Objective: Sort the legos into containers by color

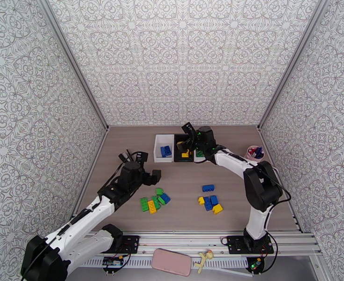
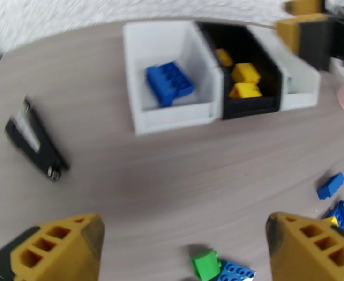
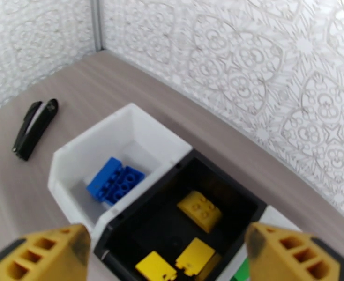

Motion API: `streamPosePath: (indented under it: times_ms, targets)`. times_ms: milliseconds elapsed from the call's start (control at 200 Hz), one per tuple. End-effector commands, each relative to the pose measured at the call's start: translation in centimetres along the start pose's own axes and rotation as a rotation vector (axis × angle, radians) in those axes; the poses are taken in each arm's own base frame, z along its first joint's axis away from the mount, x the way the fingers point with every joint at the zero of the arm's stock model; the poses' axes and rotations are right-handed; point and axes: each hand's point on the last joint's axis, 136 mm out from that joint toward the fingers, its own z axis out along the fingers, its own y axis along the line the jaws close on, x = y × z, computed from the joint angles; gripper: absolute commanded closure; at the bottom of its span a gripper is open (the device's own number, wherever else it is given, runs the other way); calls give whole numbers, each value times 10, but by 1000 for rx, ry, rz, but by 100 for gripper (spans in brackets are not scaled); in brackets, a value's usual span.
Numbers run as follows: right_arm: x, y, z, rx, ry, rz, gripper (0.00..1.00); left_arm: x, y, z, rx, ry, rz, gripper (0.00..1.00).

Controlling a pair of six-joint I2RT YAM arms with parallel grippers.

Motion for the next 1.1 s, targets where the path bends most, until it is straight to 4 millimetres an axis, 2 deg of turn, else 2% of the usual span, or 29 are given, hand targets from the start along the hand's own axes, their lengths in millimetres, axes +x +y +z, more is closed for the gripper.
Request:
streamPosePath:
  times_ms: [0, 150, 225, 315, 525, 745, 1095]
  targets:
    - [1, 40, -21, -170, 4, -126, 7, 35, 29, -16, -181, 142, -214, 9]
    - [2, 73, -39, -262, 39, -223, 6, 75, 28, -18, -236, 312, -268, 11]
    - [3, 83, -44, -286, 53, -253, 6, 95, 27, -15, -267, 406, -270, 11]
    - [5, 91, -47, -307, 67, -272, 6, 109, 28, -11, -304, 459, -297, 13]
    - [16, 94, -46, -310, 109, -292, 6, 123, 34, -5, -334, 475, -364, 20]
    - [18, 93, -46, -295, 108, -284, 5, 143, 42, -2, -339, 511, -426, 28]
    - [17, 94, -48, -294, 102, -276, 5, 154, 53, 7, -349, 543, -418, 36]
